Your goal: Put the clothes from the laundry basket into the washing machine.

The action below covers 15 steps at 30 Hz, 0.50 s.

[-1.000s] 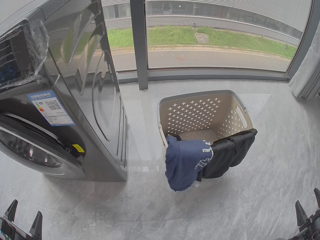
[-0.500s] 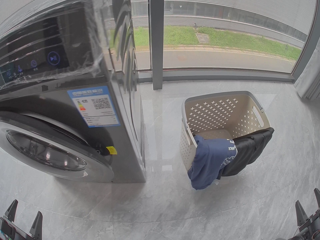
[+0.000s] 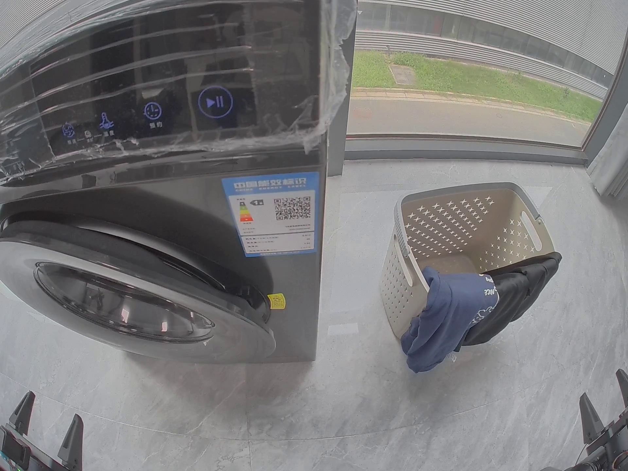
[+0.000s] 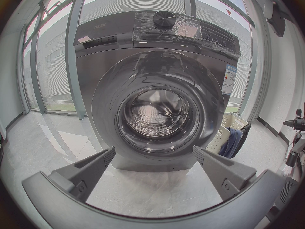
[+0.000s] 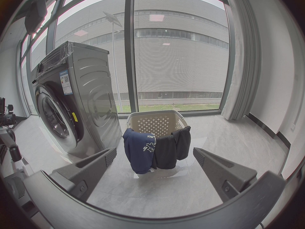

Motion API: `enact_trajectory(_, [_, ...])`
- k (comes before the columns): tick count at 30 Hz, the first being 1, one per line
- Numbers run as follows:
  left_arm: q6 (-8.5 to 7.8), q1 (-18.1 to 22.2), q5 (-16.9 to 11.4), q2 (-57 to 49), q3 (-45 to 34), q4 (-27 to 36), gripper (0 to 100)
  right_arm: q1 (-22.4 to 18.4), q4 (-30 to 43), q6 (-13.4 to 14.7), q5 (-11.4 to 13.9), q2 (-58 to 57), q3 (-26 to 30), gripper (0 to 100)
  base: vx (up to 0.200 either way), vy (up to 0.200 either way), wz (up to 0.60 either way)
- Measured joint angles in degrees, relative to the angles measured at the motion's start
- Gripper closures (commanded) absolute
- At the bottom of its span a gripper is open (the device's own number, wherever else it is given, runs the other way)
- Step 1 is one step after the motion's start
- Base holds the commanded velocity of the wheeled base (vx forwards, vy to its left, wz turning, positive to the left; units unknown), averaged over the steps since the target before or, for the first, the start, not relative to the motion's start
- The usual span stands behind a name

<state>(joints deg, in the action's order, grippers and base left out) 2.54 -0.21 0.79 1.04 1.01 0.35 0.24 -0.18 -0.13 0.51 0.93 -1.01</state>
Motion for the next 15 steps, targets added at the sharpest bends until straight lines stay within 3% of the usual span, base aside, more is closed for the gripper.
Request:
enact_trajectory(10, [0.02,0.0,0.02,-0.02,0.0,-0.02,0,0.0,0.02,-0.02,-0.02,0.0,0.0,0,-0.02,0.0,0.0])
enact_trajectory(15, [0.0,0.02,-0.01,-0.02,0.0,-0.02,0,0.02,0.02,-0.02,-0.02,0.0,0.0,0,0.0,0.2,0.0])
